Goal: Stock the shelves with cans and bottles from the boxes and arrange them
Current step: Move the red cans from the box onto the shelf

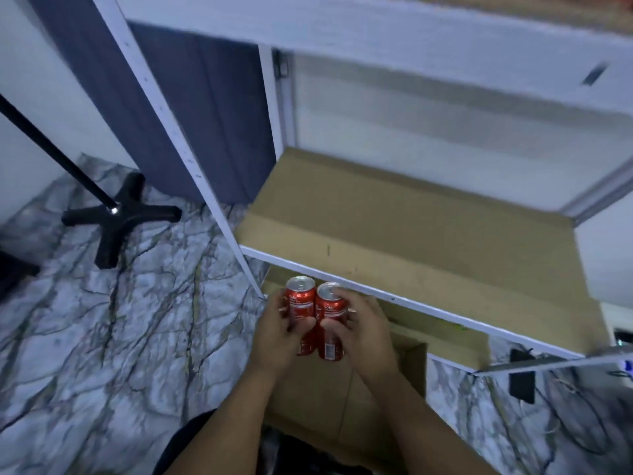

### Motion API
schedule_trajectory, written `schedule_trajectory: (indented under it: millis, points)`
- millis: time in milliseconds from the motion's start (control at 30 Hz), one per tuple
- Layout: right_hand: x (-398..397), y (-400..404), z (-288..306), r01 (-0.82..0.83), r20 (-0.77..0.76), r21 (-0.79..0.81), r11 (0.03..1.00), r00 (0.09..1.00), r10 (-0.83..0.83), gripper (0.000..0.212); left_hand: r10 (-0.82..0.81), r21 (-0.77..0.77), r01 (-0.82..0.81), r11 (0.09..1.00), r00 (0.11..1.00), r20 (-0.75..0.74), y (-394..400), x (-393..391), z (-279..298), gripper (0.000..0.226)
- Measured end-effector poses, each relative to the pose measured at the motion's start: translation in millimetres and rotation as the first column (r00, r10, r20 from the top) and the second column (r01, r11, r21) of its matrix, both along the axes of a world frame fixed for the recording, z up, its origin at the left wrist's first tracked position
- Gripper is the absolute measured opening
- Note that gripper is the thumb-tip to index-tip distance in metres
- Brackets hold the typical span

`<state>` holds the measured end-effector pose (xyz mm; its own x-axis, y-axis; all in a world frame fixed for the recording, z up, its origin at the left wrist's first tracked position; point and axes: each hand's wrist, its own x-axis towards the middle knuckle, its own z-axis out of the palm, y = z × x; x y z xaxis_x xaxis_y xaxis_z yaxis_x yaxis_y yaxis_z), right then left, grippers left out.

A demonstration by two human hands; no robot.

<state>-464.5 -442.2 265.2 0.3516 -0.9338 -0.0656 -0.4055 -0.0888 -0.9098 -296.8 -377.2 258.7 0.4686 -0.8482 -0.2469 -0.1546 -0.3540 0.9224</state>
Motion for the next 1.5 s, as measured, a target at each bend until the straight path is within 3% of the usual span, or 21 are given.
schedule_trajectory:
  millis: [133, 300, 500, 667, 867, 1500]
  points:
    - [2.6, -19.1, 132.5, 0.007, 0.049, -0.173, 0.985, 0.999, 0.002, 0.051, -0.015, -0.121, 0.019, 0.992, 0.999, 0.036, -23.1, 8.6, 121.0, 0.057]
    - [5.8, -36.8, 260.5, -0.01, 0.105, -0.266, 0.964, 0.994, 0.04, 0.046, -0.022, -0.276, 0.044, 0.96, 0.996, 0.083, -39.3, 19.1, 245.9, 0.061]
    - [13.5, -60.0, 376.4, 0.047, 0.183, -0.436, 0.899, 0.982, 0.038, 0.049, 0.006, -0.423, 0.102, 0.9, 0.969, 0.246, -64.8, 29.5, 359.5, 0.064]
    - [18.2, -81.7, 440.0, 0.08, 0.185, -0.543, 0.836, 0.982, 0.026, 0.045, 0.008, -0.532, 0.161, 0.831, 0.954, 0.301, -94.8, 36.4, 426.9, 0.066]
    - [29.9, -110.8, 468.2, 0.186, 0.185, -0.615, 0.766, 0.979, -0.089, 0.05, -0.014, -0.54, 0.206, 0.816, 0.941, 0.338, -139.1, 49.7, 454.7, 0.076]
    - [69.7, -174.4, 438.9, 0.388, 0.182, -0.614, 0.688, 0.917, -0.355, 0.057, -0.131, -0.522, 0.24, 0.819, 0.963, 0.236, -210.4, 68.8, 421.9, 0.077]
